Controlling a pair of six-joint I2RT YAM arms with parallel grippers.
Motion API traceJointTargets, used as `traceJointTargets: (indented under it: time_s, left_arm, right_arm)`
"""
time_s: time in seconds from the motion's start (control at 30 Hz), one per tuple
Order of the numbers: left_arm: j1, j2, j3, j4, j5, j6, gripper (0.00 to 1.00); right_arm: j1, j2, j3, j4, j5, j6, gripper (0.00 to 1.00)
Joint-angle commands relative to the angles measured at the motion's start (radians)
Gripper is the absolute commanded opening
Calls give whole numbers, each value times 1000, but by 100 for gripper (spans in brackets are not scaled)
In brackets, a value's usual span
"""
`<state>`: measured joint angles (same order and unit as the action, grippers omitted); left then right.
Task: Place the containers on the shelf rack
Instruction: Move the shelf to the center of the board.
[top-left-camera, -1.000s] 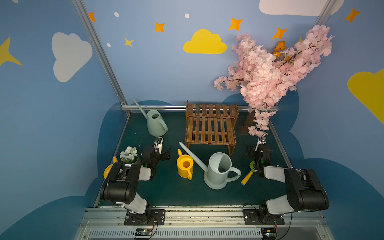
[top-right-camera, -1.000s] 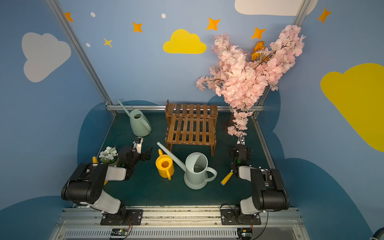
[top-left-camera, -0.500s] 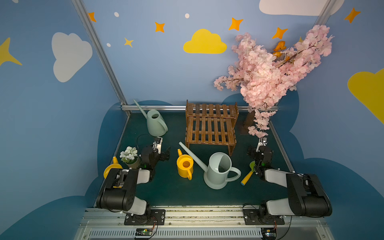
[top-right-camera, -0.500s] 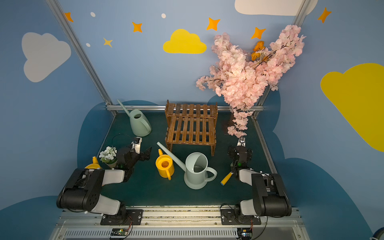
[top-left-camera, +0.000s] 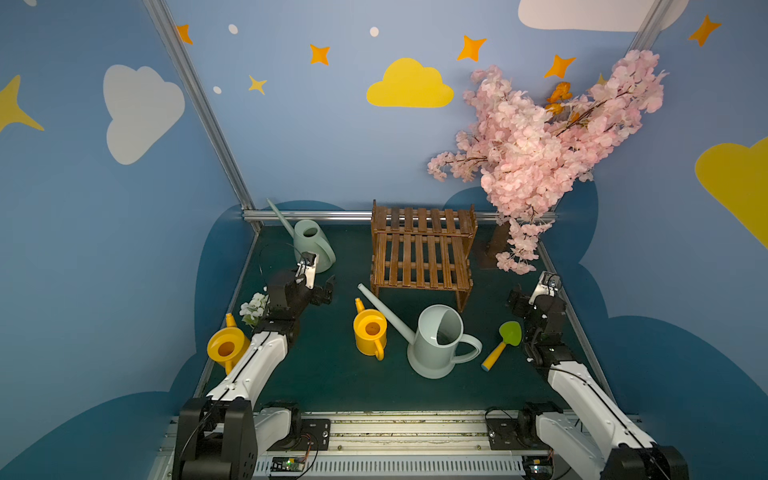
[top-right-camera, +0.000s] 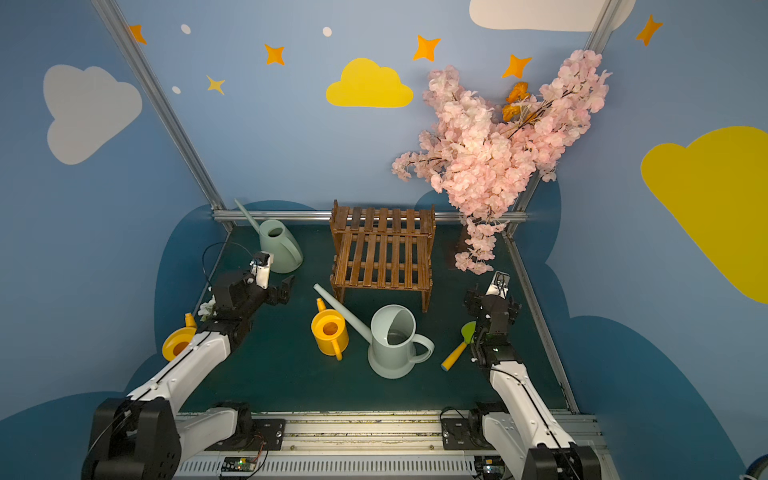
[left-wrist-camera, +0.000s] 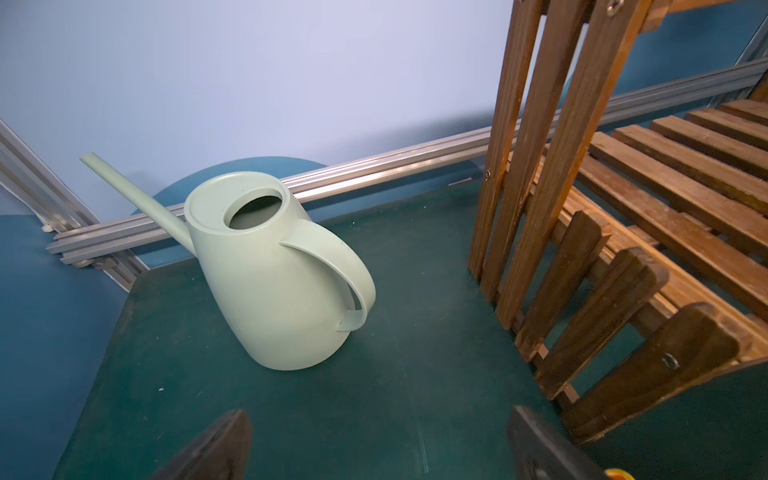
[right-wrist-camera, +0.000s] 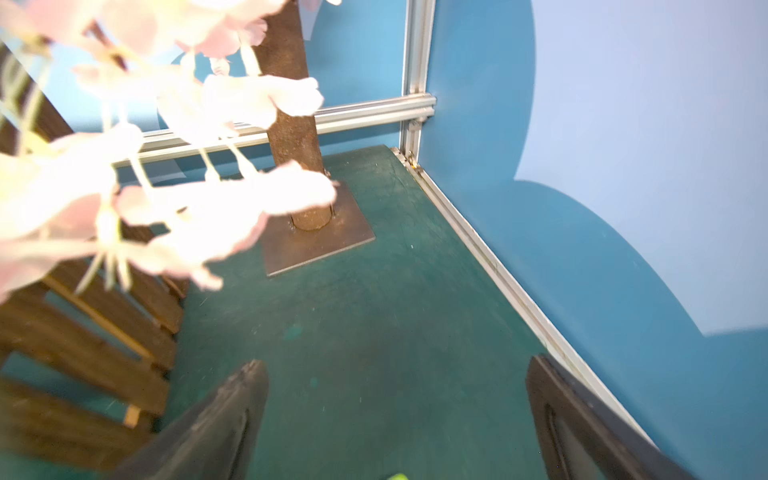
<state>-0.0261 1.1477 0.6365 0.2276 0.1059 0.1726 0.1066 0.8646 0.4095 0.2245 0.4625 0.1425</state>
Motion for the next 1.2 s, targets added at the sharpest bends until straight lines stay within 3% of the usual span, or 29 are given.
traceJointTargets:
  time_s: [0.0, 0.1, 0.2, 0.33, 0.53, 0.8, 1.17]
  left_arm:
    - [9, -42, 102, -341, 52, 41, 100]
    - [9, -58, 205, -528, 117, 72, 99]
    - [6, -57, 328, -682, 192, 85, 90]
    - [-36, -27, 461, -810, 159, 50, 83]
    - [-237, 80, 642, -975, -37, -4, 81]
    - [-385, 263, 806, -1031, -183, -101, 80]
    - [-417, 536, 1079, -1097, -184, -188, 69]
  right_arm:
    - [4, -116, 31, -292, 52, 173, 97]
    - [4, -256, 35, -411, 19, 217, 96]
    - [4, -364, 89, -571, -1, 275, 90]
    - [12, -364, 224, -769, -87, 284, 79]
    - [120, -170, 505, -1014, -175, 297, 66]
    - [497, 106, 752, -1153, 54, 322, 63]
    - [533, 460, 944, -1160, 23, 308, 63]
